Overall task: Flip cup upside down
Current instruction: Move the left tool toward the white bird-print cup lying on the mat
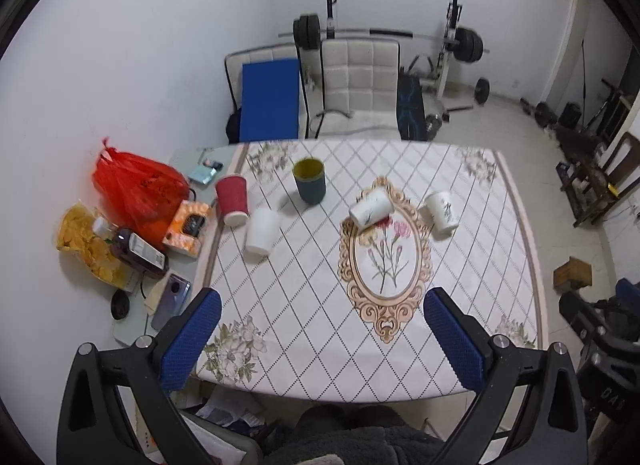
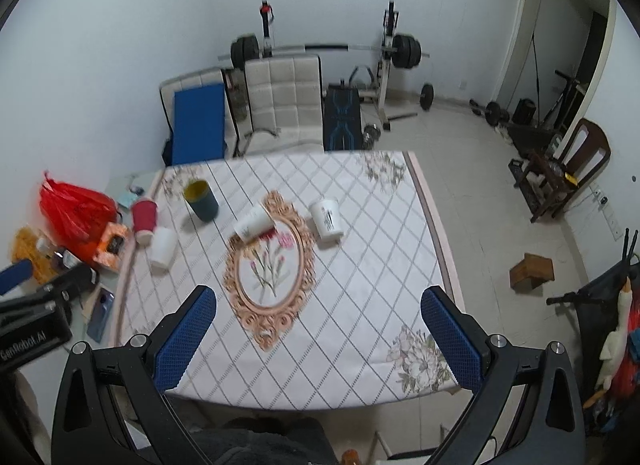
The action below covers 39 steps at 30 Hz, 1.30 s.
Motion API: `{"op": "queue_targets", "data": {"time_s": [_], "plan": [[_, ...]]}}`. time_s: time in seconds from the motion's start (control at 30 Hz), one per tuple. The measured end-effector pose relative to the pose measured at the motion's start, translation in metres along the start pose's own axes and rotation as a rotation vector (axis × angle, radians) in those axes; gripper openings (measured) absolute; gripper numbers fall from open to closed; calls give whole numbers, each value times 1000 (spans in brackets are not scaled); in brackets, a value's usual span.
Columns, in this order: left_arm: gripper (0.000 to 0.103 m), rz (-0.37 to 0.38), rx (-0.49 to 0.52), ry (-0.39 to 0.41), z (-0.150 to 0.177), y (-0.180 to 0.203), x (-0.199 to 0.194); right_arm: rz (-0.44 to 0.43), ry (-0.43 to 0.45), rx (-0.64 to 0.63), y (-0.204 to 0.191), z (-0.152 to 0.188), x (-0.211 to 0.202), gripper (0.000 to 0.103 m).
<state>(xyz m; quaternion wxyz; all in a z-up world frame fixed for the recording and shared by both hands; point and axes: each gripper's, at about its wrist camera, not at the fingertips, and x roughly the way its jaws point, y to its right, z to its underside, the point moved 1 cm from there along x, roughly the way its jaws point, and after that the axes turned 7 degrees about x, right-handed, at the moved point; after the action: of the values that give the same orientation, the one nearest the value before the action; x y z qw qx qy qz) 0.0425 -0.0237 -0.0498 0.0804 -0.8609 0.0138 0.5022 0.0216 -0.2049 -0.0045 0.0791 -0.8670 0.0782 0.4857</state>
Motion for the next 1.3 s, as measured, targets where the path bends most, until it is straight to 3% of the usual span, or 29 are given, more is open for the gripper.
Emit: {"op": "queue_targets", "data": {"time_s": [0.27, 0.57, 0.93, 1.17, 1.3], "plan": [[103, -38, 26, -131, 4, 26, 78, 38, -188, -16, 25, 30, 105, 103], [103, 13, 105, -253, -10, 49, 168, 103, -354, -9, 39, 57, 212, 103], [103, 42, 236, -293, -65, 70, 268, 165, -517, 66, 29, 55, 319, 103], [103, 37, 317, -319, -96, 75, 327, 197, -569, 57, 14, 42, 371, 103], [103, 75, 430, -340, -109, 84, 358, 210, -578, 44, 8, 31, 390, 103]]}}
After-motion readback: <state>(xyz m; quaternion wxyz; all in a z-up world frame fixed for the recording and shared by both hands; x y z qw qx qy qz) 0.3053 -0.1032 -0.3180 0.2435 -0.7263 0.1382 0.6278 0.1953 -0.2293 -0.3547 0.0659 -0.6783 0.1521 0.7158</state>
